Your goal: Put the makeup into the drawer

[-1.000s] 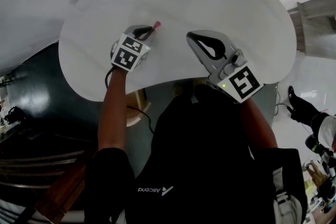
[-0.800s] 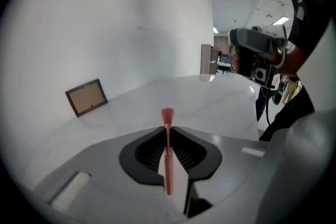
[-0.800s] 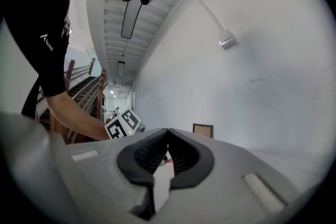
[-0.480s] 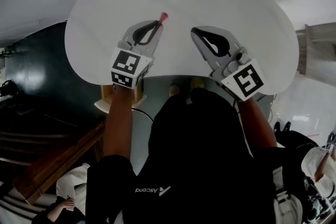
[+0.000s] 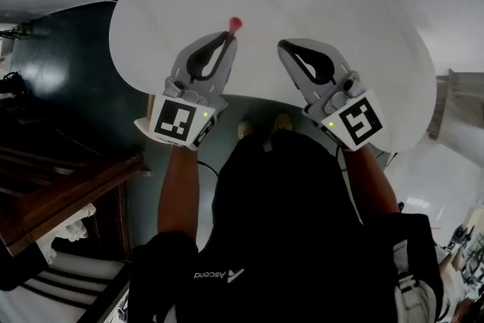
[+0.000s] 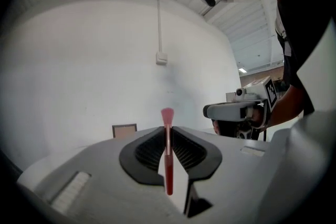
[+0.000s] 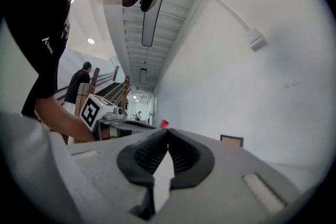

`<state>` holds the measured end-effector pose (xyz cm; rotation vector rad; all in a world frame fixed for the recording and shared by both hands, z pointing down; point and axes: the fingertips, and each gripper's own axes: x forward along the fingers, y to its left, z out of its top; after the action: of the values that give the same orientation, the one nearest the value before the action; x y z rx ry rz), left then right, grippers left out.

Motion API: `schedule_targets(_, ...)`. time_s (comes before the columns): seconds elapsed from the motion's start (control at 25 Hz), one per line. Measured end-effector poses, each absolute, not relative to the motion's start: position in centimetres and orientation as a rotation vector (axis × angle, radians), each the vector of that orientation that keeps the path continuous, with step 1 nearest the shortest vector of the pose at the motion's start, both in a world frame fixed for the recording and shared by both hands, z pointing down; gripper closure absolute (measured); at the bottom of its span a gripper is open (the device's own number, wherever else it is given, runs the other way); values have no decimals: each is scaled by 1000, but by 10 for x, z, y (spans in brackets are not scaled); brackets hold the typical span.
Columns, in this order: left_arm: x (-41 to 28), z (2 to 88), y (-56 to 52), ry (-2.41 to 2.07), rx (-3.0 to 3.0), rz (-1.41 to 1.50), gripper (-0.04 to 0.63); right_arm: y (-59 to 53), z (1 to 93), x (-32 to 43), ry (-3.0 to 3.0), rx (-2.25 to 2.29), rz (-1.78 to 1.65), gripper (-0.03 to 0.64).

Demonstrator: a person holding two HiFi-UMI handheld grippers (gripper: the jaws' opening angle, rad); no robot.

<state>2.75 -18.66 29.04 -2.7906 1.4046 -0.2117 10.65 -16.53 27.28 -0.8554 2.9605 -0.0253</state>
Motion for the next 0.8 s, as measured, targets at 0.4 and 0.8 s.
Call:
schedule_targets(0.4,-65,237,-120,1566,-2641,37,541,-123,244,25,2966,-724,33,614)
schedule_targets(0.8,-165,249,-83,1672,-2568,6,541,-101,259,-58,3006,-603,14,614)
